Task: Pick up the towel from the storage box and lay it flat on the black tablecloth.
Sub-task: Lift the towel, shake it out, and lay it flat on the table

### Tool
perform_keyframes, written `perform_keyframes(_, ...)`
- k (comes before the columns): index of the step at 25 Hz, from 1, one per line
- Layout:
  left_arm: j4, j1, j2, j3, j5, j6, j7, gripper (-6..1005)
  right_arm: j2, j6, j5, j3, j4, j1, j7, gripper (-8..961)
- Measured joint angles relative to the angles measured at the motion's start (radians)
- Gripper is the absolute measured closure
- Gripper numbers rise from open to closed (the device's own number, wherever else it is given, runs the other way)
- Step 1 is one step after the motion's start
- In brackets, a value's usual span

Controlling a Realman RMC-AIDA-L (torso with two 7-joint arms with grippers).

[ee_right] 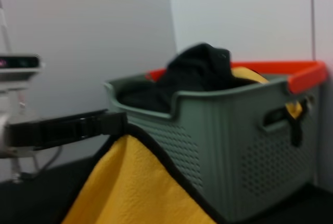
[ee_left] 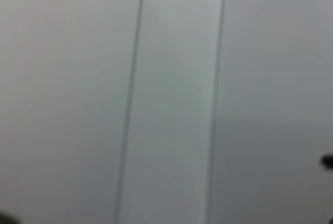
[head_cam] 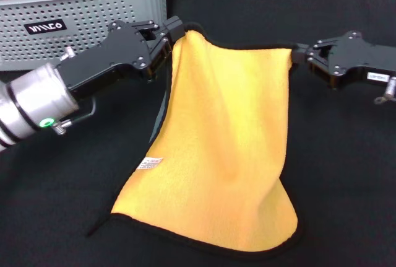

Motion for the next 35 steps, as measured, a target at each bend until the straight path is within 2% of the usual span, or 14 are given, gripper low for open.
perform_keyframes(4, -0.001, -0.009, -0.024, -0.001, 0.000, -0.121, 0.080, 984, 0.014, 0.102, -0.034, -0.005, 0.053, 0.049, -0.001, 947)
perform_keyframes(8, -0.006, -0.011, -0.041, -0.002, -0.008, -0.171, 0.203, 984, 0.020, 0.143, -0.039, -0.021, 0.121, 0.099, -0.027, 947)
perform_keyframes(12, -0.011, 0.008, -0.043, -0.003, -0.065, -0.179, 0.289, 983, 0.026, 0.168, -0.022, -0.026, 0.159, 0.128, -0.053, 947)
perform_keyframes(20, 0.002, 0.079, -0.037, -0.005, -0.151, -0.169, 0.337, 984, 0.026, 0.173, 0.008, -0.031, 0.174, 0.148, -0.054, 947)
perform_keyframes(22, 0.003, 0.092, -0.031, -0.005, -0.149, -0.129, 0.320, 984, 0.025, 0.130, 0.008, -0.038, 0.150, 0.131, -0.051, 947)
perform_keyframes(28, 0.003, 0.137, 0.021, 0.006, -0.086, 0.111, 0.191, 984, 0.016, -0.011, -0.003, -0.109, -0.040, 0.001, 0.009, 947)
perform_keyframes(31, 0.030, 0.187, 0.030, 0.002, -0.072, 0.247, 0.190, 983, 0.013, -0.059, -0.014, -0.142, -0.224, -0.109, 0.074, 947)
perform_keyframes(32, 0.030, 0.187, 0.030, 0.002, -0.072, 0.247, 0.190, 983, 0.013, -0.059, -0.014, -0.142, -0.224, -0.109, 0.074, 947)
perform_keyframes(33, 0.045, 0.202, 0.030, 0.003, -0.070, 0.270, 0.189, 983, 0.012, -0.106, -0.048, -0.145, -0.382, -0.191, 0.144, 947)
perform_keyframes(35, 0.089, 0.237, 0.029, 0.006, -0.059, 0.310, 0.186, 983, 0.012, -0.125, -0.069, -0.145, -0.445, -0.220, 0.183, 947)
